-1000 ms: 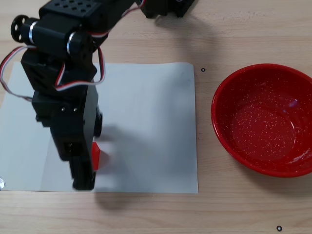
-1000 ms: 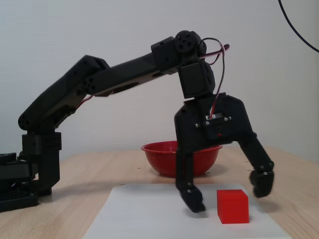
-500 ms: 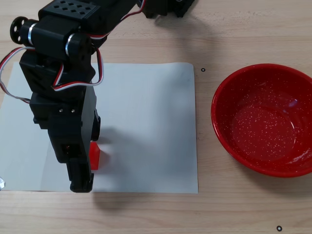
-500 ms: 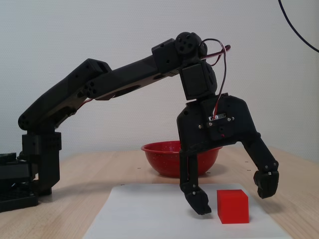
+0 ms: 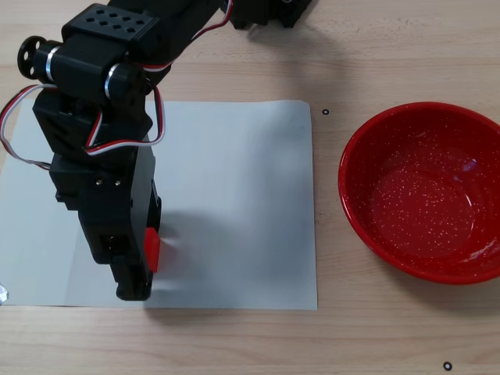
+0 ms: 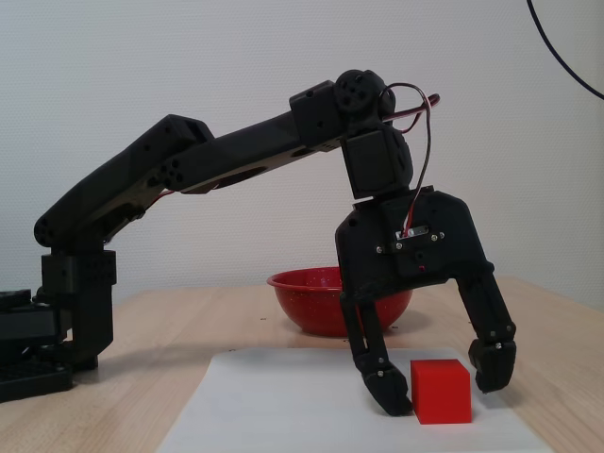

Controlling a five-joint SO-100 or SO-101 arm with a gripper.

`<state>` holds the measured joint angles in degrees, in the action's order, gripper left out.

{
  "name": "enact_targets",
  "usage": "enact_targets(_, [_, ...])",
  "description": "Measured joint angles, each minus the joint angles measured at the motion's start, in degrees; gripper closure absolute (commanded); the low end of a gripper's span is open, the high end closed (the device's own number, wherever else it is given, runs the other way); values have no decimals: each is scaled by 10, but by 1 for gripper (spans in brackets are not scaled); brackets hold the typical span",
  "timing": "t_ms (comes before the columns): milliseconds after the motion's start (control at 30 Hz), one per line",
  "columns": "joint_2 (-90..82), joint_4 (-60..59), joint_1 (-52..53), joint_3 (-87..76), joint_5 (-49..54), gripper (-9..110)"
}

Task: Grasp the red cube and put it in the red bowl.

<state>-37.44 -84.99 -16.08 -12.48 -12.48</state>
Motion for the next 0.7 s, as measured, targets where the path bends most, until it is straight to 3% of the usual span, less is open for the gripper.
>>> enact_targets(200, [0,0,-6,0,0,86])
enact_targets(333, [0,-7,-6,0,0,101])
enact_targets(700, [0,-62,-9,0,1,101])
